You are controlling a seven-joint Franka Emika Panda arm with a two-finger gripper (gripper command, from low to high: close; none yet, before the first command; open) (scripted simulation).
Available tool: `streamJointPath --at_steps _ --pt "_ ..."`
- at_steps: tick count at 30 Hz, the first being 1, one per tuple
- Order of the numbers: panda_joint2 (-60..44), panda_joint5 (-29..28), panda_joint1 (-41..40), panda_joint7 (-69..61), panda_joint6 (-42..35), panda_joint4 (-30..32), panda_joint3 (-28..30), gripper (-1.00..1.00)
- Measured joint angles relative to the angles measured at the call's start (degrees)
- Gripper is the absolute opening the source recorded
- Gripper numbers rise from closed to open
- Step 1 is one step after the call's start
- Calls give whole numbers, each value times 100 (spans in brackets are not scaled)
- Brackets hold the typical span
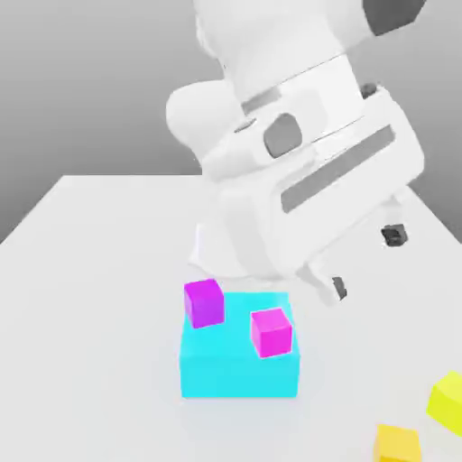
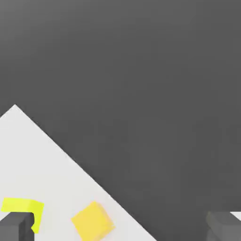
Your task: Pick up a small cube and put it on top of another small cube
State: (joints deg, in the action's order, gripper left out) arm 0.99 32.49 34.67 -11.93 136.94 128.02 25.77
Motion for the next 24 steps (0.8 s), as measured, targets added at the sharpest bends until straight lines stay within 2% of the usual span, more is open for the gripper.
streamJointPath --at_steps 12,24 --pt "-1262 -124 386 -782 411 -19 -275 0" --pt "-2198 -980 860 -1078 1022 27 -424 0"
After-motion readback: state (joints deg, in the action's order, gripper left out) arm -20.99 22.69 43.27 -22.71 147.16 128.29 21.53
